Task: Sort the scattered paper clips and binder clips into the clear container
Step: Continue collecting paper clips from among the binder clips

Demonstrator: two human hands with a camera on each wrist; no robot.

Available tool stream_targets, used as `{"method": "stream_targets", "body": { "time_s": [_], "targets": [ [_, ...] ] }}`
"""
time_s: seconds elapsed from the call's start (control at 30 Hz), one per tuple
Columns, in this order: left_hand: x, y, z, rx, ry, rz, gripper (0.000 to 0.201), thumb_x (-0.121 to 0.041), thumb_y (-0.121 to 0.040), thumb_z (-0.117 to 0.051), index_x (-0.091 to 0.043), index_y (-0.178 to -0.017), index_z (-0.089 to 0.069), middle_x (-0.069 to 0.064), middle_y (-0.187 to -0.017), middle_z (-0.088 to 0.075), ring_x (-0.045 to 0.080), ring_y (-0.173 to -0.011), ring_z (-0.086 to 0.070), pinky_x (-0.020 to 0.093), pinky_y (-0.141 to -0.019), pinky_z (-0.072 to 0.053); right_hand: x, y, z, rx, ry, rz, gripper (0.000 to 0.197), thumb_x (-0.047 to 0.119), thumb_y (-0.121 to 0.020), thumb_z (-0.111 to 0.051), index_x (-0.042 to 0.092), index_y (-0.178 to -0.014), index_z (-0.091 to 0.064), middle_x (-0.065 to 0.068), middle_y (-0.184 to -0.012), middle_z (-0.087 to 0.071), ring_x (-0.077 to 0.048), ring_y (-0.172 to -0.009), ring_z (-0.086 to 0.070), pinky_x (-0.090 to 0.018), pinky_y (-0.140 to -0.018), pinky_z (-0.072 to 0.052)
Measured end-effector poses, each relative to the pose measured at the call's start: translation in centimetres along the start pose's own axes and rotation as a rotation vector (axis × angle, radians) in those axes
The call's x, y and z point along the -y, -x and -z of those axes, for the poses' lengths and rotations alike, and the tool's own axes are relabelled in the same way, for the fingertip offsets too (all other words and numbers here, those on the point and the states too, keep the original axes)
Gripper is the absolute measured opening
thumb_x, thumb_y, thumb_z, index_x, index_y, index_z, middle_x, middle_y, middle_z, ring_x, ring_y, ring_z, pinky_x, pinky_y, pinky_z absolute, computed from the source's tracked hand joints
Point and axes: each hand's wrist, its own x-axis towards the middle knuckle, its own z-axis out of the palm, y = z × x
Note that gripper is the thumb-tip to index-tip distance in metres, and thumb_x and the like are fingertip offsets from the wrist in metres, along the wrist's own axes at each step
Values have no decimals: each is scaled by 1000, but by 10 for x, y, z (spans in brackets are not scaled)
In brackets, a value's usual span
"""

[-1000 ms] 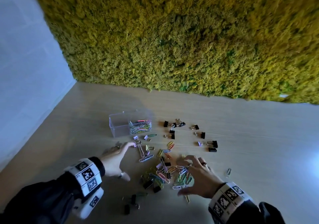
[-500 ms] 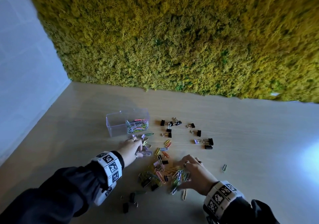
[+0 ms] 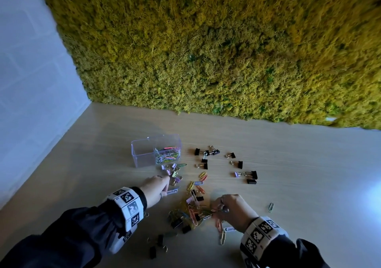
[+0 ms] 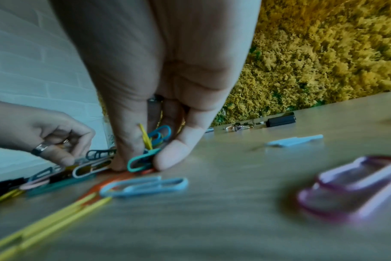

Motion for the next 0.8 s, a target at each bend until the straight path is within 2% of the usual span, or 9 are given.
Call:
{"method": "stream_targets", "body": {
  "time_s": [0.13, 0.27, 0.37, 0.43, 0.5, 0.57, 0.63, 0.73, 0.8],
  "targets": [
    [14, 9, 12, -44, 252, 64, 32, -16, -85, -59, -28, -64, -39, -10, -69, -50, 11, -67, -47, 22, -62, -37, -1, 5, 19, -69, -57, -14, 12, 13, -77, -70, 16, -89, -70, 22, -64, -52, 23, -67, -51, 0, -60, -39],
    [18, 12, 32, -36, 688, 125, 16, -8, -85, -59, -20, -78, -50, -2, -78, -55, 11, -70, -51, 28, -65, -45, 18, -4, 54, -206, -92, -2, 11, 15, -73, -74, 23, -78, -70, 19, -54, -57, 17, -65, -53, -2, -59, -39],
    [11, 9, 45, 10, 1247, 203, 20, 4, -91, -42, -14, -92, -52, -3, -67, -45, 3, -48, -39, 13, -41, -30, 45, -33, 76, -267, -74, 54, 11, 18, -74, -73, 18, -85, -71, 15, -68, -61, 7, -57, -52, -4, -58, -38],
    [10, 5, 52, 50, 1517, 238, 27, 3, -90, -37, -17, -79, -52, -7, -53, -38, 2, -40, -31, 13, -38, -22, 67, -57, 85, -289, -62, 110, 14, 16, -78, -69, 14, -91, -71, 6, -78, -64, -1, -67, -54, 1, -58, -36],
    [13, 1, 59, 42, 1688, 272, 28, -1, -90, -38, -16, -73, -55, -8, -47, -42, 2, -37, -35, 13, -36, -25, 90, -82, 89, -274, -18, 155, 16, 14, -81, -64, 10, -96, -68, 1, -86, -65, -6, -76, -54, 2, -65, -36],
    [17, -2, 65, 25, 1788, 308, 28, -4, -87, -38, -13, -73, -61, -5, -49, -47, 4, -37, -40, 13, -36, -29, 108, -111, 87, -250, 41, 179, 17, 15, -83, -62, 8, -98, -66, -4, -96, -68, -8, -79, -53, -11, -76, -41],
    [21, -4, 72, 47, 1834, 330, 21, -9, -84, -38, -14, -72, -54, -5, -49, -46, 6, -37, -39, 13, -35, -29, 119, -139, 81, -216, 139, 153, 14, 14, -84, -61, 9, -97, -66, -8, -100, -68, -13, -79, -55, -19, -76, -44],
    [25, -9, 82, 27, 1814, 364, 21, -14, -81, -33, -15, -63, -42, -4, -48, -43, 8, -35, -37, 13, -33, -25, 129, -164, 70, -164, 277, 103, 17, 7, -86, -56, 7, -101, -64, -13, -102, -66, -25, -88, -61, -26, -74, -45],
    [28, -15, 88, -44, 1768, 385, 23, -12, -82, -31, -14, -62, -41, -1, -45, -50, 9, -32, -39, 13, -30, -24, 133, -167, 63, -141, 324, 118, 21, 1, -86, -52, 3, -103, -63, -15, -105, -64, -28, -94, -60, -30, -80, -47]
  ]
}}
